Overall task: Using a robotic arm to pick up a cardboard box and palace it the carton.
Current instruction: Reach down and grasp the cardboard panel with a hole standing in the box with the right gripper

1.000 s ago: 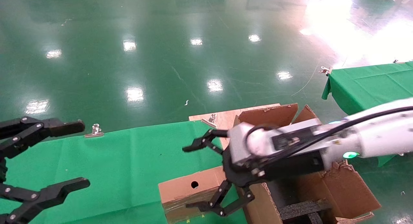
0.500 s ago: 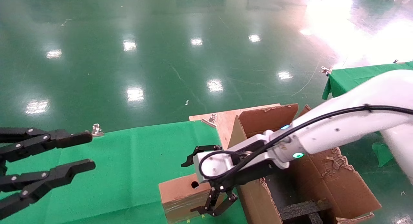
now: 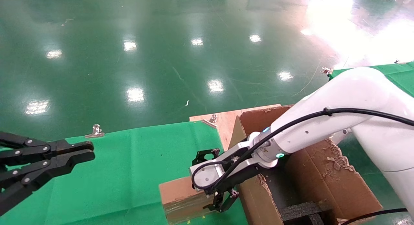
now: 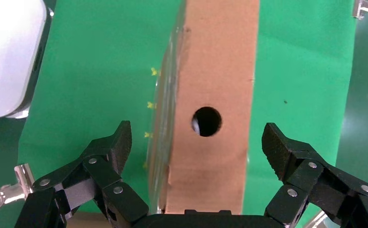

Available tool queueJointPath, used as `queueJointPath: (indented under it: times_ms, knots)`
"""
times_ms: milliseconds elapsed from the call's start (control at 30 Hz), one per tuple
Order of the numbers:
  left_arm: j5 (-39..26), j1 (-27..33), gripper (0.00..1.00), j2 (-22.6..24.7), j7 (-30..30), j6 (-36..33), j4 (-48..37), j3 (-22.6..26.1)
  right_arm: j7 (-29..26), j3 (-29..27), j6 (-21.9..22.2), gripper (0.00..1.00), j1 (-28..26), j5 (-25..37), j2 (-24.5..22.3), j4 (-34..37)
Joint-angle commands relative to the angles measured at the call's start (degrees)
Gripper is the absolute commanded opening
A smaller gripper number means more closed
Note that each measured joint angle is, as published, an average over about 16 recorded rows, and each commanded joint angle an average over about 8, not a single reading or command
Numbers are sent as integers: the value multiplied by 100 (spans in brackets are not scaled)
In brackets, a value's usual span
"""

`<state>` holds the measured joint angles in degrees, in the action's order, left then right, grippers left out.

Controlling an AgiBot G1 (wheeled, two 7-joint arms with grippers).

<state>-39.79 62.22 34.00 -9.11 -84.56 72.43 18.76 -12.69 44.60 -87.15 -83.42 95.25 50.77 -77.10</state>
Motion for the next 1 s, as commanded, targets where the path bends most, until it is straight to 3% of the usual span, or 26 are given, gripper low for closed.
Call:
queueJointPath:
  times_ms: [33, 167, 233, 1000]
  knots:
    - [0, 0, 100, 0, 0, 0, 0, 0, 22, 61, 5, 60, -30, 68, 41, -1]
    - [1, -1, 100, 0, 0, 1, -1, 0, 36, 110, 13, 10, -55, 124, 77, 3]
    - [1, -1, 100, 0, 0, 1, -1, 0, 39, 117, 16, 0, -59, 130, 83, 5]
    - [1, -1, 100, 0, 0, 1, -1, 0, 30, 51, 14, 0, -23, 44, 32, 0]
